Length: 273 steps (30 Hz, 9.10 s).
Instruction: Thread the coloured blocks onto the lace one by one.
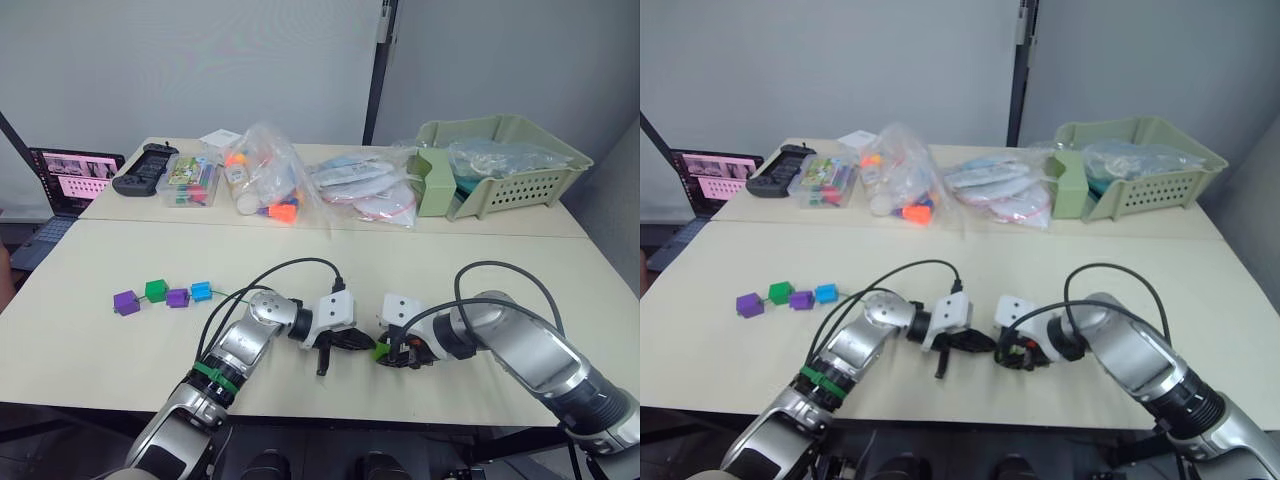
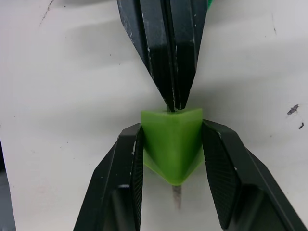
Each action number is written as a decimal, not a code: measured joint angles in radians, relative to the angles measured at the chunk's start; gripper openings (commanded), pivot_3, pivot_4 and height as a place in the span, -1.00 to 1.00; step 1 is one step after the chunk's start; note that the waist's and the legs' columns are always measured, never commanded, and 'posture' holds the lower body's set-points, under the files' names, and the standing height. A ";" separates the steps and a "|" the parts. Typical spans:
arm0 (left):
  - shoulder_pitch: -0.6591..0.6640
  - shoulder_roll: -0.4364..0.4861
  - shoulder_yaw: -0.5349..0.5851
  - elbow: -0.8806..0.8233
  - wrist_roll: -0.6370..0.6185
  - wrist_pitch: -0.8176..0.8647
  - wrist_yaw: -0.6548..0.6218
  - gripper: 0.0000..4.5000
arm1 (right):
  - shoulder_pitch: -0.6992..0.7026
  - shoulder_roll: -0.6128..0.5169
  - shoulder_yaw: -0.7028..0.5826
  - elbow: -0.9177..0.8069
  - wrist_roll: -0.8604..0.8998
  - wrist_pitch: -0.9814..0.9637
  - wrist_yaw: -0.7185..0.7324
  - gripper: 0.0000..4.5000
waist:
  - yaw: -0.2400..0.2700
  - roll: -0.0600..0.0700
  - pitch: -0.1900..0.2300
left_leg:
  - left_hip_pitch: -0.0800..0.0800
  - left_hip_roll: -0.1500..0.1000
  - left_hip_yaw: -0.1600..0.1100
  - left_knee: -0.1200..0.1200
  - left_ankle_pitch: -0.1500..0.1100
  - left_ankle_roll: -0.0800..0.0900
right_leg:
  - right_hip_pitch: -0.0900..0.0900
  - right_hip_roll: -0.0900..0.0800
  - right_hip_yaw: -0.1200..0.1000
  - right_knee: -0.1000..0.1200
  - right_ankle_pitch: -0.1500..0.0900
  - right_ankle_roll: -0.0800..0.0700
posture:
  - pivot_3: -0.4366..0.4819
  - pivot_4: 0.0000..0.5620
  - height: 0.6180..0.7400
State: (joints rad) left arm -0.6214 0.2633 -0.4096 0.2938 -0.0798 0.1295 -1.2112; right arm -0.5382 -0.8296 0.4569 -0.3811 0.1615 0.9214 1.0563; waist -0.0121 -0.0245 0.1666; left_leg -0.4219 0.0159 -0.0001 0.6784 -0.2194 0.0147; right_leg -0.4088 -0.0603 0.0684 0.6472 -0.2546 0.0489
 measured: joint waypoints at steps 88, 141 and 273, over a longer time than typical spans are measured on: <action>-0.014 0.012 0.003 0.091 -0.003 -0.082 -0.060 -0.06 | 0.001 -0.001 0.001 -0.006 0.010 0.007 -0.011 -0.44 | 0.000 0.000 0.000 | 0.000 0.000 0.000 0.000 0.000 0.000 | 0.000 0.000 0.000 0.000 0.000 0.000 | -0.05 -0.47 0.95; -0.135 -0.071 -0.063 0.242 0.115 -0.177 -0.071 0.54 | 0.302 -0.225 -0.467 -0.402 0.293 0.308 -0.183 1.00 | 0.015 0.000 0.000 | -0.001 0.000 0.000 0.001 0.000 0.000 | 0.000 0.000 0.000 -0.001 0.000 0.000 | -0.05 -0.47 0.95; -0.355 0.593 0.115 0.585 0.295 -0.221 -0.213 0.99 | 0.071 -0.014 -0.086 0.084 -0.079 -0.223 -0.022 -1.00 | -0.001 -0.002 0.001 | -0.008 -0.001 0.002 0.002 0.000 0.000 | -0.015 0.000 0.000 0.015 0.000 -0.001 | -0.05 -0.47 0.95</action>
State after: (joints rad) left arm -0.9760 0.8559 -0.2948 0.8791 0.2154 -0.0916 -1.4240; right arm -0.4671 -0.8439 0.3709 -0.2973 0.0826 0.6985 1.0340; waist -0.0132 -0.0264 0.1673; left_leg -0.4300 0.0152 0.0015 0.6805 -0.2193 0.0147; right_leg -0.4239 -0.0604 0.0684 0.6620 -0.2542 0.0482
